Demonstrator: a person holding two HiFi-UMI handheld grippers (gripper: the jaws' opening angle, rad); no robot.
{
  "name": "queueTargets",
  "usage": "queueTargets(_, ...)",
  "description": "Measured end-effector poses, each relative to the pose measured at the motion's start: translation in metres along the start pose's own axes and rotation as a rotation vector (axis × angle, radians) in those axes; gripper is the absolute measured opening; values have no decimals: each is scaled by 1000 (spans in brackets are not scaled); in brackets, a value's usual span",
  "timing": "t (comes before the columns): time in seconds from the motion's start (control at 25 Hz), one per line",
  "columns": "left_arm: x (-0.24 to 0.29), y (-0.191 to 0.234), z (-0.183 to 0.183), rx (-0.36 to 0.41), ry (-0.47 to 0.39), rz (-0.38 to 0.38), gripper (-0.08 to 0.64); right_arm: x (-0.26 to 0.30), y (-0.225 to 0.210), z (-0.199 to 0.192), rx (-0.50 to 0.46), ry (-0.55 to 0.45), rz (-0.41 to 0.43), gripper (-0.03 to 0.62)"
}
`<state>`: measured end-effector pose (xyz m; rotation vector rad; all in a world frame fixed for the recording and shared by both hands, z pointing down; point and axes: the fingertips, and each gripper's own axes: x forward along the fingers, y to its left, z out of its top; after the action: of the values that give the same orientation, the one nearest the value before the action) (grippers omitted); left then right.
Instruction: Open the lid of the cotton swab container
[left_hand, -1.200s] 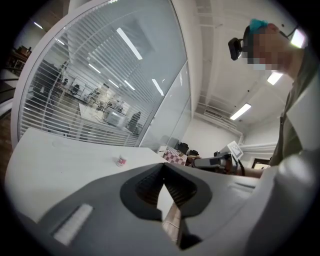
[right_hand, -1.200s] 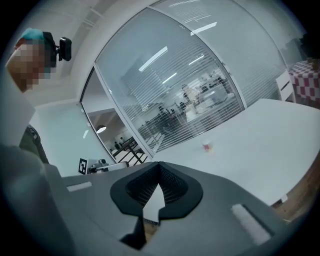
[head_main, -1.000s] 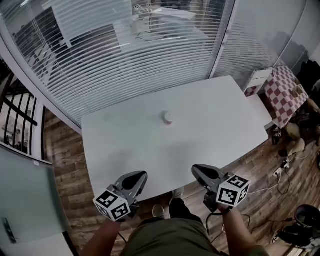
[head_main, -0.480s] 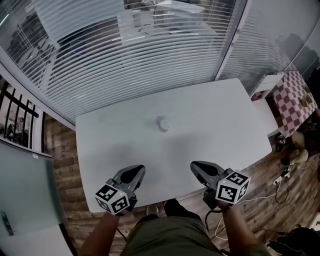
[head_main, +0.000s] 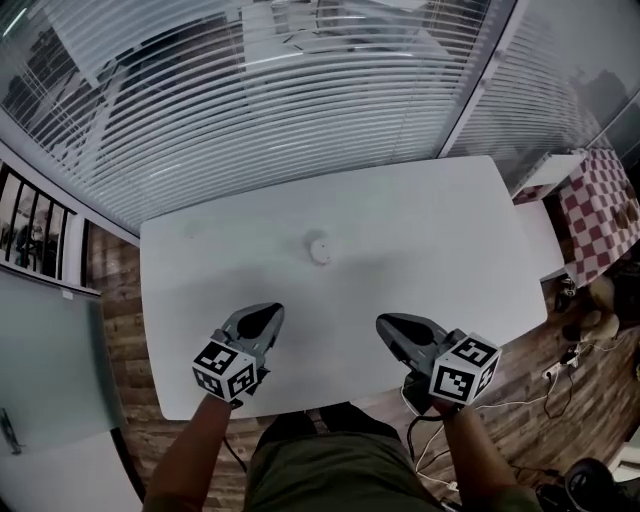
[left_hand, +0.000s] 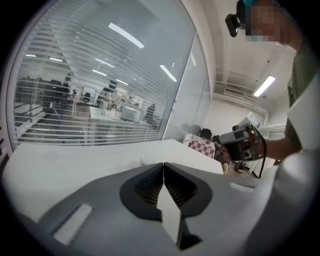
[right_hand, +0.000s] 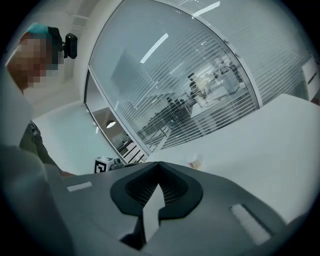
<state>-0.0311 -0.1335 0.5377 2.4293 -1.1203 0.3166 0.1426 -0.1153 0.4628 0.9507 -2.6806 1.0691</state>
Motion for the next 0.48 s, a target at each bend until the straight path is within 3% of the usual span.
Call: queueTargets(0.48,80,37,-22,155,127,-47,92,14,-43,-9,40,29,-10,9)
